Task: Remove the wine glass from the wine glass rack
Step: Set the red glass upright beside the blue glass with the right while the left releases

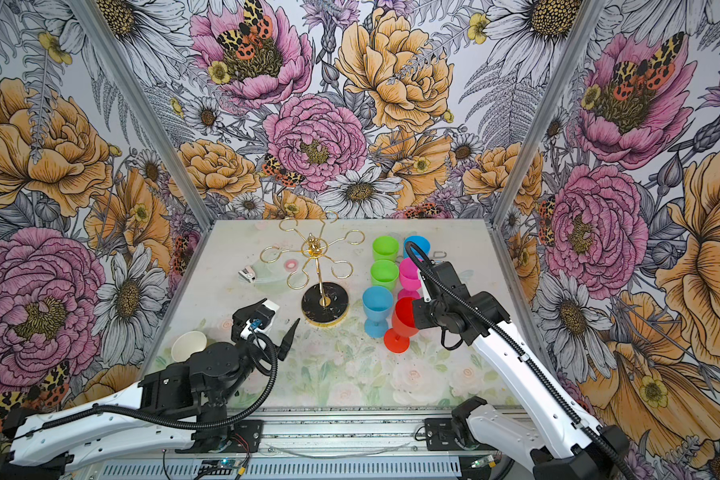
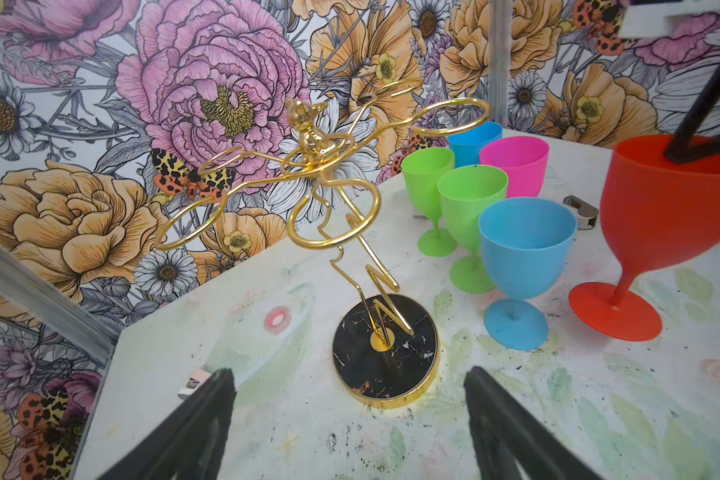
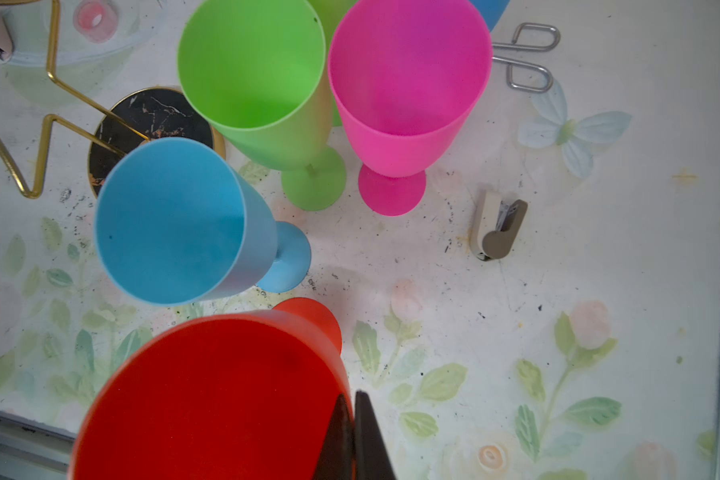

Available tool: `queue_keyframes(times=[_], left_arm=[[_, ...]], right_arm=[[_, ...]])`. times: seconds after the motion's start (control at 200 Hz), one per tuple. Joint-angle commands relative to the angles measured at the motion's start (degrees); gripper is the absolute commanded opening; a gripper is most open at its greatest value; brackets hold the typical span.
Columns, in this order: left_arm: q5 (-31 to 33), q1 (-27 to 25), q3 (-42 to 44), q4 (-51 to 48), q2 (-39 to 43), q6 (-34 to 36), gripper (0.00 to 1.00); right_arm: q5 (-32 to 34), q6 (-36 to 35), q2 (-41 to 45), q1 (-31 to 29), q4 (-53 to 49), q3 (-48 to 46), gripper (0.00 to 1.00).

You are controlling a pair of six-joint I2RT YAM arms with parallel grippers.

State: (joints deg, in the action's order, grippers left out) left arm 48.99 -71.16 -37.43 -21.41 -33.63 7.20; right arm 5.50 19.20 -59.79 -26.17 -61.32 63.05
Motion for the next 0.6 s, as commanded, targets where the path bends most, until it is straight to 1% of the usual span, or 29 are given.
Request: queue_keyframes(times=[0.0,0.165,0.385,0.595], left_arm=[[0.02,2.69,0.87,-1.91,1.14,-4.49,0.88],[0.08,5.85,1.85,-2.31,2.55,-6.70,0.89],[1.96,8.80,4.10,-2.83,4.52,-9.69,0.91],[3.20,10.28,5.29,-2.31,5.51,-10.52,0.98]], right_arm=[[6.15,0.47,-1.24,0.37,0.23,1.18,0.00],[9.21,-0.42,-3.33,0.81,1.47,1.90,0.00],[8.63,-1.27,-6.23,1.50,5.33,1.57,0.00],[7.78,-1.60,-8.08,1.91,7.82,0.77,0.00]])
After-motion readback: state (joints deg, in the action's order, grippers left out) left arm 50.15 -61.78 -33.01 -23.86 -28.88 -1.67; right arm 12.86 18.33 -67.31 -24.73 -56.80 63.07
